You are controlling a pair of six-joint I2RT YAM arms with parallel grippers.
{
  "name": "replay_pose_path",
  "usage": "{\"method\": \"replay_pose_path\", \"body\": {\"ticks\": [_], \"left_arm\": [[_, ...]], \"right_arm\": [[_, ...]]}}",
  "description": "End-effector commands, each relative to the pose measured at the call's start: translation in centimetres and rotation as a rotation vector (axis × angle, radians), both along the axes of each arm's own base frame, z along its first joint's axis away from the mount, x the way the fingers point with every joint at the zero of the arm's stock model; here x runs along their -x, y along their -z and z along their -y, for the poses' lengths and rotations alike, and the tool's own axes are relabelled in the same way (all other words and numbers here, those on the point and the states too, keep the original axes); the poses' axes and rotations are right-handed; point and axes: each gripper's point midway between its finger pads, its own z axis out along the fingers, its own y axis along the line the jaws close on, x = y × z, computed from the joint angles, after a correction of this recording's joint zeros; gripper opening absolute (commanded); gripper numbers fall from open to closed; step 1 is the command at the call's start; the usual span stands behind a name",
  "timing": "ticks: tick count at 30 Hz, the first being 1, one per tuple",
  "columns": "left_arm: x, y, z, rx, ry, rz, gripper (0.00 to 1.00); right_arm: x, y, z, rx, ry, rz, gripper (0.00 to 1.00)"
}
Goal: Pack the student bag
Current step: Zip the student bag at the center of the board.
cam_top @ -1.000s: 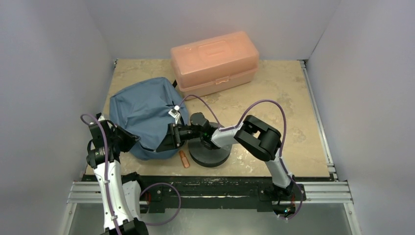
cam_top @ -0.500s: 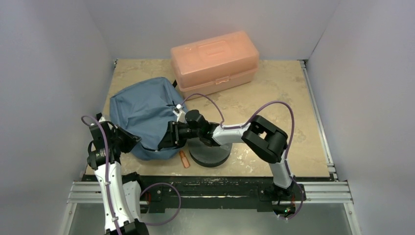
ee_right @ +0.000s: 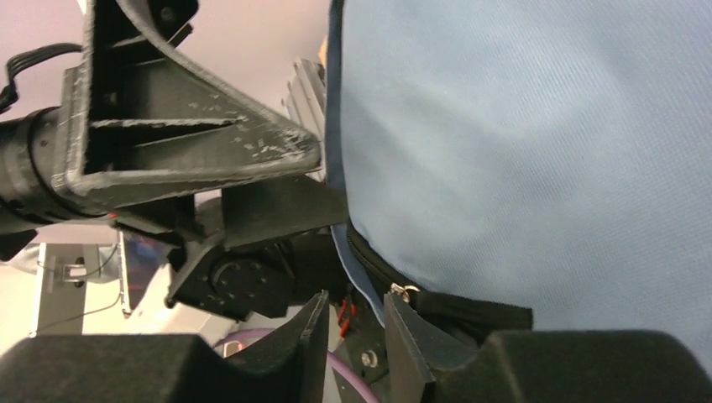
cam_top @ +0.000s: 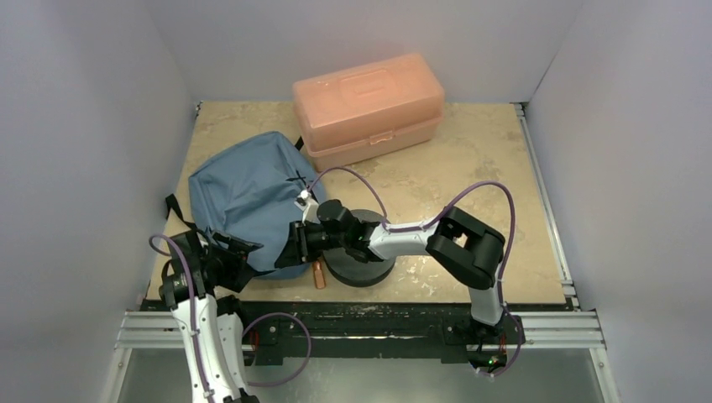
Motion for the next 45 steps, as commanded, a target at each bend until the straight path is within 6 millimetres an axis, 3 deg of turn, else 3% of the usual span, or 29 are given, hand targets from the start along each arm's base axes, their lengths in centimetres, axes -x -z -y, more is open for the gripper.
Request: {"method": "replay_pose_path", "body": {"ticks": [1, 7, 10, 12, 18, 20, 24, 29, 32, 35, 40, 45], "left_arm": [[2.4, 1.6, 1.8, 0.127, -0.066, -0.107, 0.74], [1.2, 3.3, 1.0, 0.095, -0.029, -0.106, 0.75], [0.9, 2.9, 0.3, 0.053, -0.002, -0.123, 0.75], [1.1, 2.5, -0.3, 0.013, 0.002, -0.14, 0.75], [1.3, -0.9, -1.8, -0.124, -0.024, -0.056, 0.75], [1.9, -0.7, -1.2, -0.091, -0.045, -0.061, 0.75], [3.4, 2.5, 1.9, 0.12, -0.062, -0.149, 0.75], [3.7, 4.3, 2.0, 0.128, -0.059, -0.18, 0.78], [3.2, 5.2, 2.0, 0.134, -0.048, -0.166, 0.78], [2.3, 6.0, 2.5, 0.182, -0.03, -0.139, 0.7], [2.0, 6.6, 2.5, 0.183, -0.007, -0.136, 0.65], [2.1, 6.5, 2.8, 0.191, 0.001, -0.124, 0.65]], "right_arm": [[0.3, 0.2, 0.3, -0.013, 0.015, 0.003, 0.3], [1.4, 1.9, 1.5, 0.062, -0.009, 0.13, 0.11], [1.2, 3.5, 1.7, 0.11, 0.0, 0.189, 0.05], [0.6, 4.8, 1.6, 0.151, 0.018, 0.199, 0.0], [-0.8, 8.5, 1.7, 0.25, 0.071, 0.202, 0.0], [-1.0, 8.6, 1.8, 0.255, 0.085, 0.209, 0.0], [-1.5, 8.2, 2.0, 0.26, 0.115, 0.221, 0.0], [-0.5, 4.8, 2.0, 0.19, 0.117, 0.153, 0.0], [-0.6, 3.2, 2.1, 0.19, 0.168, 0.084, 0.04], [-1.1, 3.4, 2.3, 0.232, 0.23, 0.023, 0.11], [-1.3, 5.3, 2.1, 0.283, 0.268, -0.044, 0.2], [-2.6, 6.6, 2.0, 0.337, 0.314, -0.005, 0.34]]}}
